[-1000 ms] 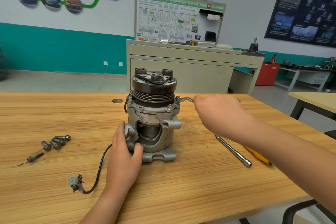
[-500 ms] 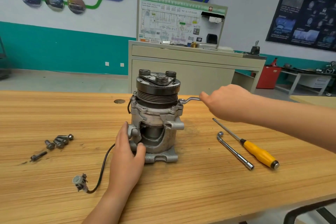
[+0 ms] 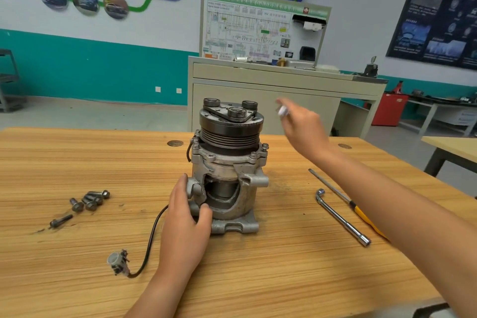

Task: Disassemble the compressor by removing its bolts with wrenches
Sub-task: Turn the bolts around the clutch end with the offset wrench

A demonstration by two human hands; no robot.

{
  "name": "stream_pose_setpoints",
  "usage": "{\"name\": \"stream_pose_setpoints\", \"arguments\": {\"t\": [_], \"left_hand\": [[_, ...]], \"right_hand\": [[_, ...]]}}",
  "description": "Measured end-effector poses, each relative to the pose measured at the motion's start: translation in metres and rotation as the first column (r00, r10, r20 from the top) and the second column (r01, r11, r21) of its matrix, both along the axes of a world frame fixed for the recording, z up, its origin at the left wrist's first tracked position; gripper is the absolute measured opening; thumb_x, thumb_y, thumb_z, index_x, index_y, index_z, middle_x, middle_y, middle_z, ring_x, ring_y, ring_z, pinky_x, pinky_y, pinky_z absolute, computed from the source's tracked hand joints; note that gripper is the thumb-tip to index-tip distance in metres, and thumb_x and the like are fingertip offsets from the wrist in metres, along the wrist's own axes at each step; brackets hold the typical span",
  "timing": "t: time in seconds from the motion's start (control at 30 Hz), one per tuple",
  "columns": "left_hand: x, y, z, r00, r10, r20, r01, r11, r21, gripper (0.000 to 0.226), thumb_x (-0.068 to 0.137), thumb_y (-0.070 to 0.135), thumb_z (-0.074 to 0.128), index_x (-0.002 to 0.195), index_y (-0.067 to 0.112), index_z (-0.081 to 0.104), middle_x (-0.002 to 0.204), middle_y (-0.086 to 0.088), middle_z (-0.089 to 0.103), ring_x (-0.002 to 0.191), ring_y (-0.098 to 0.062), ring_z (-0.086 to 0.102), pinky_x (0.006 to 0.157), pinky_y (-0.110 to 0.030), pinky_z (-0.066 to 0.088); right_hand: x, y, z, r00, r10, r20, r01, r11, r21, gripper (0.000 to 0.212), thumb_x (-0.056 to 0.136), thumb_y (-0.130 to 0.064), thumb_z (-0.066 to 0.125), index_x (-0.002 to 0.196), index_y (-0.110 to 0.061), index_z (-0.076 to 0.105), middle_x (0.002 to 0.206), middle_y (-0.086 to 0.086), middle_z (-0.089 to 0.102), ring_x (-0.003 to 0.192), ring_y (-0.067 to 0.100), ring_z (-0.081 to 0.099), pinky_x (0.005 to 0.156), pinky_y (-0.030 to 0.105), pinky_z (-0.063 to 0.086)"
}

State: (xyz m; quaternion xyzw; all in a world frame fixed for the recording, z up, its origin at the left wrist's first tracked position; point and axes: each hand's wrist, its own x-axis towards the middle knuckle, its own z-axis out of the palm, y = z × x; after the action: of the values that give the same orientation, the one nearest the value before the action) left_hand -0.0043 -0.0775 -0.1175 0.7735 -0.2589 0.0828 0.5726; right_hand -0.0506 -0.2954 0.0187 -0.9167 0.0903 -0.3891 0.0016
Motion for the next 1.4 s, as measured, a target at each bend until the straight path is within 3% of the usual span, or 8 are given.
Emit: {"name": "stream_pose_setpoints", "arguments": {"t": [0.07, 0.17, 0.33, 0.5, 0.73, 1.03, 1.2, 1.4], "left_hand": [[0.000, 0.000, -0.001, 1.000, -0.002, -0.006, 0.002, 1.000, -0.004, 0.067, 0.091, 0.013, 0.051, 0.149, 0.022, 0.019, 0.153, 0.008, 0.025, 0.137, -0.009, 0.026, 0.100, -0.020, 0.023], [0.000, 0.000, -0.001, 1.000, -0.007, -0.009, 0.007, 1.000, -0.002, 0.068, 0.090, 0.013, 0.051, 0.149, 0.023, 0.019, 0.153, 0.009, 0.024, 0.138, -0.009, 0.025, 0.101, -0.021, 0.023], [-0.001, 0.000, 0.000, 1.000, -0.005, -0.008, 0.005, 1.000, -0.001, 0.068, 0.090, 0.012, 0.052, 0.149, 0.021, 0.019, 0.153, 0.007, 0.024, 0.139, -0.011, 0.024, 0.103, -0.023, 0.023], [-0.002, 0.000, 0.001, 1.000, -0.003, -0.012, 0.003, 1.000, 0.007, 0.068, 0.090, 0.011, 0.052, 0.149, 0.022, 0.020, 0.153, 0.005, 0.025, 0.138, -0.014, 0.027, 0.107, -0.032, 0.028], [-0.001, 0.000, 0.000, 1.000, -0.006, -0.018, 0.006, 1.000, -0.003, 0.068, 0.090, 0.011, 0.052, 0.149, 0.022, 0.019, 0.153, 0.007, 0.025, 0.138, -0.011, 0.026, 0.101, -0.022, 0.024], [0.002, -0.001, -0.002, 1.000, -0.008, -0.010, 0.007, 1.000, -0.011, 0.068, 0.088, 0.009, 0.053, 0.148, 0.019, 0.022, 0.152, 0.005, 0.027, 0.137, -0.012, 0.029, 0.101, -0.023, 0.026], [0.002, 0.000, -0.001, 1.000, -0.011, -0.010, 0.011, 1.000, -0.010, 0.069, 0.089, 0.010, 0.053, 0.149, 0.021, 0.021, 0.152, 0.006, 0.028, 0.136, -0.013, 0.031, 0.101, -0.025, 0.029], [0.001, 0.000, -0.002, 1.000, -0.001, -0.004, 0.001, 1.000, 0.004, 0.068, 0.089, 0.010, 0.052, 0.149, 0.021, 0.020, 0.152, 0.005, 0.027, 0.136, -0.013, 0.030, 0.101, -0.022, 0.027]], "right_hand": [[-0.019, 0.010, 0.007, 0.996, -0.007, 0.091, -0.006, 0.990, 0.142, 0.030, 0.098, -0.014, 0.038, 0.125, -0.002, 0.044, 0.080, 0.016, 0.064, 0.069, 0.031, 0.060, 0.061, 0.046, 0.047], [-0.050, 0.024, 0.007, 0.963, -0.175, -0.203, 0.165, 0.984, -0.068, 0.022, 0.098, -0.017, 0.035, 0.118, -0.011, 0.043, 0.058, 0.000, 0.047, 0.049, 0.017, 0.045, 0.041, 0.030, 0.030], [-0.080, 0.055, 0.003, 0.804, -0.381, -0.456, 0.278, 0.920, -0.277, 0.024, 0.093, -0.007, 0.038, 0.115, -0.018, 0.041, 0.062, -0.003, 0.040, 0.053, 0.012, 0.038, 0.040, 0.026, 0.023], [-0.076, 0.069, 0.014, 0.743, -0.439, -0.505, 0.275, 0.888, -0.369, 0.034, 0.087, 0.002, 0.036, 0.117, -0.013, 0.043, 0.061, -0.002, 0.034, 0.052, 0.012, 0.032, 0.042, 0.025, 0.023], [-0.069, 0.084, 0.020, 0.639, -0.547, -0.541, 0.238, 0.809, -0.537, 0.045, 0.087, 0.005, 0.044, 0.131, -0.002, 0.034, 0.057, 0.004, 0.030, 0.047, 0.019, 0.030, 0.039, 0.027, 0.024], [-0.066, 0.072, 0.017, 0.652, -0.573, -0.497, 0.218, 0.769, -0.600, 0.028, 0.088, 0.000, 0.043, 0.115, -0.006, 0.043, 0.056, 0.001, 0.031, 0.044, 0.016, 0.029, 0.037, 0.025, 0.022], [-0.065, 0.048, 0.027, 0.721, -0.475, -0.505, 0.132, 0.809, -0.572, 0.041, 0.095, -0.022, 0.033, 0.136, -0.022, 0.032, 0.058, -0.003, 0.038, 0.048, 0.010, 0.036, 0.039, 0.021, 0.025], [-0.036, -0.002, 0.027, 0.747, -0.469, -0.471, 0.086, 0.771, -0.631, 0.045, 0.094, -0.006, 0.035, 0.136, -0.023, 0.033, 0.067, -0.003, 0.046, 0.053, 0.013, 0.043, 0.043, 0.023, 0.031]]}}
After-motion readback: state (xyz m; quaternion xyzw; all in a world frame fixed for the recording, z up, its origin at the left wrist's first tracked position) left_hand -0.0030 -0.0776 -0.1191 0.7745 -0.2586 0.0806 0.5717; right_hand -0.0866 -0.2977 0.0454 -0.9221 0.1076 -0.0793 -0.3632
